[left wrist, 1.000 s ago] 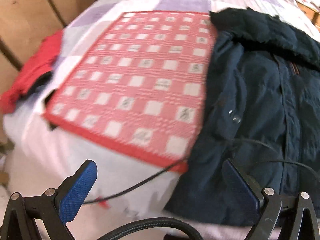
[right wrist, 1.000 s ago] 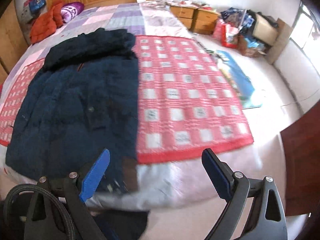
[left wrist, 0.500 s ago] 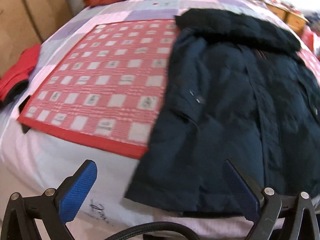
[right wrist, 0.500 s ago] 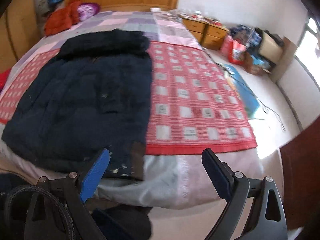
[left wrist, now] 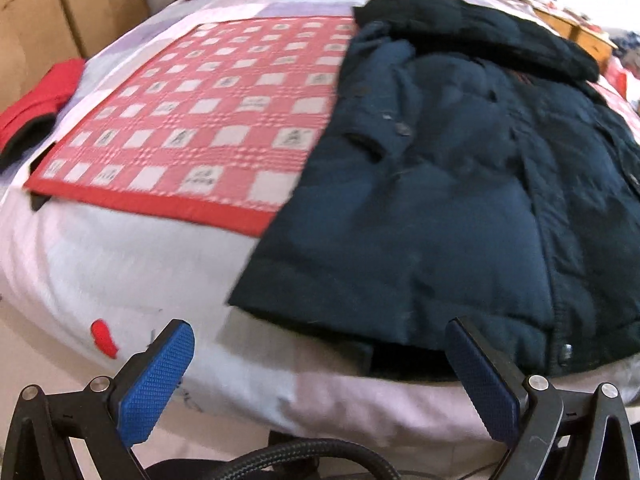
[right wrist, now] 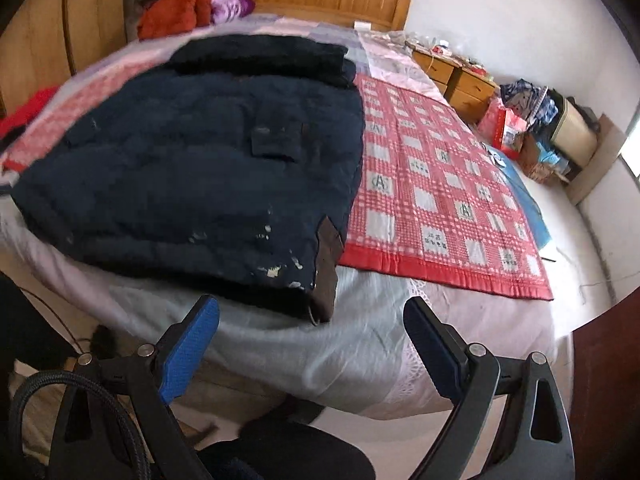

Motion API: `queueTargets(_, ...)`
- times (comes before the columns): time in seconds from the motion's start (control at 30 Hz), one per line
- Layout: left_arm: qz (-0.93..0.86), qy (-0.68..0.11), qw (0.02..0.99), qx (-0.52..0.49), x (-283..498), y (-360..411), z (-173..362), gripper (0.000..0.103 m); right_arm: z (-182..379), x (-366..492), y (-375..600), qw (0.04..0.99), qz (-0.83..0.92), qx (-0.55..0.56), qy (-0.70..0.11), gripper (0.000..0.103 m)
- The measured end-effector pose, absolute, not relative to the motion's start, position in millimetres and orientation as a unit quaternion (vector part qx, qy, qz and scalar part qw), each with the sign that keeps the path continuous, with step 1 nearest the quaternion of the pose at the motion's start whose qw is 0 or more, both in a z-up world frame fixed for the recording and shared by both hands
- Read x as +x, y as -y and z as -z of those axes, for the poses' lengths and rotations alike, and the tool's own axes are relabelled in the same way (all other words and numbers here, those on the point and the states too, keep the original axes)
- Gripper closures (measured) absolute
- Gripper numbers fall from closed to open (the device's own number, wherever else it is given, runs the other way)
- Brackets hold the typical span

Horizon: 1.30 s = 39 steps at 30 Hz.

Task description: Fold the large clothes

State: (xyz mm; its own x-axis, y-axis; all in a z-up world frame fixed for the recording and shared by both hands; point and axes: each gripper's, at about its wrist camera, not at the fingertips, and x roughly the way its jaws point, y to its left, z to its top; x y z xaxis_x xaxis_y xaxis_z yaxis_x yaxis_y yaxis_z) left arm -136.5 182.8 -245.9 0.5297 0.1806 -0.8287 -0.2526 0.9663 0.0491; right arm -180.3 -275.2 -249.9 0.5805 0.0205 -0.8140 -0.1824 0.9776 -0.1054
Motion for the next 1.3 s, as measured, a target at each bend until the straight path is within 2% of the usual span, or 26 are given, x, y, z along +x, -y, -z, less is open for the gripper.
queueTargets(0.1, -0.144, -0.465, 0.873, -0.01, -140.3, -191.8, 249.3, 0.0, 250.0, -182.3, 282.3, 0.888, -0.043, -0.095, -0.448, 0.007)
queueTargets(0.33, -0.162, -0.482, 0.859, -0.067, -140.0, -241.6, 267.1, 0.0, 252.1, -188.6, 293.3, 0.888, -0.014, -0.131, -0.44, 0.007)
queueTargets(0.67, -0.066, -0.515, 0.854, -0.022, -137.6, -227.2, 283.3, 0.001, 246.0, -191.7, 300.7, 0.897, 0.018, -0.109, -0.428, 0.007)
queueTargets(1.0, -0.025, -0.496, 0.856, -0.14, -113.2, -232.2, 283.0, 0.001, 241.5, -190.0, 290.4, 0.898, 0.018, -0.118, -0.423, 0.007)
queueTargets(1.1, -0.009, -0.488, 0.861, -0.144, -104.7, -227.6, 277.8, 0.001, 242.2, -191.3, 290.8, 0.899, 0.018, -0.116, -0.423, 0.007)
queueTargets(1.3, -0.011, -0.526, 0.831, -0.179, -79.2, -230.0, 309.6, 0.001, 247.7, -189.5, 294.5, 0.896, 0.015, -0.1, -0.432, 0.007)
